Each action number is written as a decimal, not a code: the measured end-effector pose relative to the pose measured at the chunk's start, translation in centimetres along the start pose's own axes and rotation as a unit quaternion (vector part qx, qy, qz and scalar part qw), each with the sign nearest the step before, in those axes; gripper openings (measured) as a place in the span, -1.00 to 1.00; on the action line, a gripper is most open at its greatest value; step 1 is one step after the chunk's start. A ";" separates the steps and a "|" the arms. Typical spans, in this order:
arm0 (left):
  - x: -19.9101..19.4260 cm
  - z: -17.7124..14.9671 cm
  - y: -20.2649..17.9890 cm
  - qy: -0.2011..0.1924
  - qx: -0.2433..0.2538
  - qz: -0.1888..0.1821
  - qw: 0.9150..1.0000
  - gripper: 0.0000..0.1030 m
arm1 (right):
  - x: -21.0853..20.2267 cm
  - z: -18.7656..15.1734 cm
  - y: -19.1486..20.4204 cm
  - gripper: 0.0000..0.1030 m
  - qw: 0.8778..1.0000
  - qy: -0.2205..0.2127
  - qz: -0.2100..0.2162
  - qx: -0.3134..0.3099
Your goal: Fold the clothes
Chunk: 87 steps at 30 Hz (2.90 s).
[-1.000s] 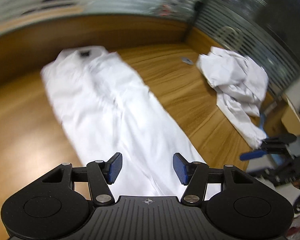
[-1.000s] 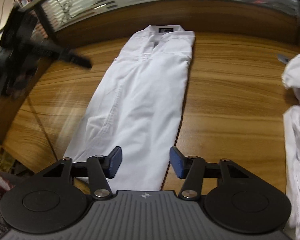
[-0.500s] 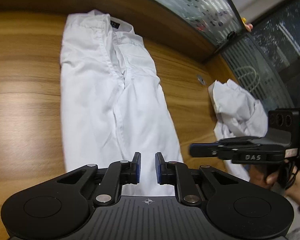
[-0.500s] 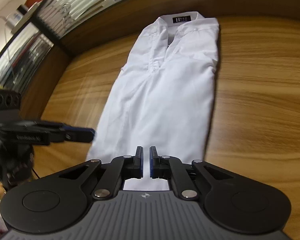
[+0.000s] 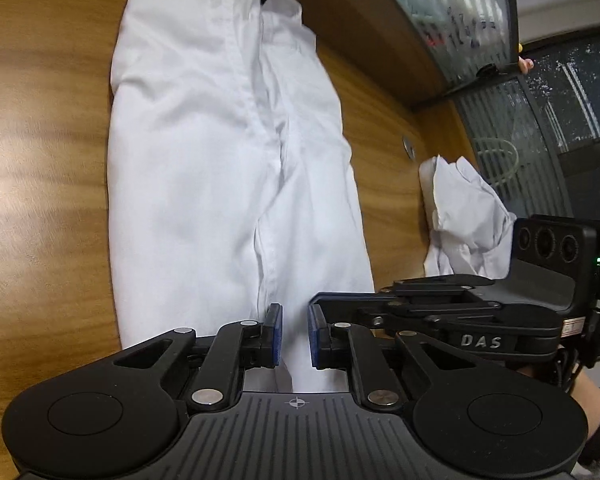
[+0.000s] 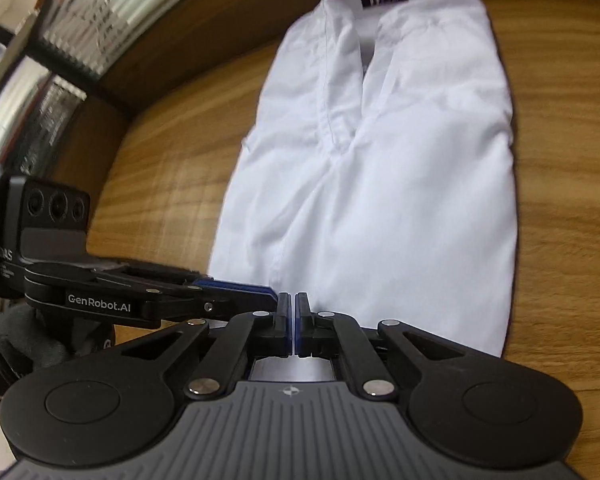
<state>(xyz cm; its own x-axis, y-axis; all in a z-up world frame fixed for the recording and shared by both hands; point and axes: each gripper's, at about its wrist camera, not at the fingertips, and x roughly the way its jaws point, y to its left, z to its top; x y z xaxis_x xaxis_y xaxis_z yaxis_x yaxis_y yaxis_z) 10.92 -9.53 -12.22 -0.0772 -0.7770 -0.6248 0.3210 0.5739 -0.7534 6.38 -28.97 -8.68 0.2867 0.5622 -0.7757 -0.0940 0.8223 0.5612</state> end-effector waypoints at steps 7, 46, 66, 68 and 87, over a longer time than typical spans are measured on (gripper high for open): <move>1.0 -1.3 2.5 0.010 -0.045 -0.025 0.999 -0.92 | 2.0 -0.6 -1.1 -1.00 1.000 0.022 0.007 0.014; 1.1 -1.8 -6.7 -0.034 0.118 0.328 0.937 0.11 | 0.1 -2.6 2.2 0.05 0.964 -0.011 -0.254 -0.085; -7.1 -12.9 -7.0 -0.045 0.147 0.248 0.957 0.12 | -9.5 -12.0 3.3 0.04 0.961 -0.035 -0.144 -0.231; -7.0 -14.7 -7.3 -0.036 0.157 0.241 0.957 0.16 | -9.5 -13.9 3.4 0.04 0.958 -0.019 -0.137 -0.251; -3.9 -21.6 -8.3 -0.014 0.199 0.299 0.933 -0.48 | -5.3 -20.3 9.3 0.18 0.907 0.040 -0.072 -0.413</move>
<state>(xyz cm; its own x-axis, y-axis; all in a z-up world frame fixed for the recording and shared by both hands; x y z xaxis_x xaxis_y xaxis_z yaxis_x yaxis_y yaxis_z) -11.81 -5.65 -8.00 0.2502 -0.3573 -0.8999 0.6238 0.7703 -0.1324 -15.34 -22.53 -5.21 0.2867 0.4210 -0.8605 -0.7524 0.6550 0.0698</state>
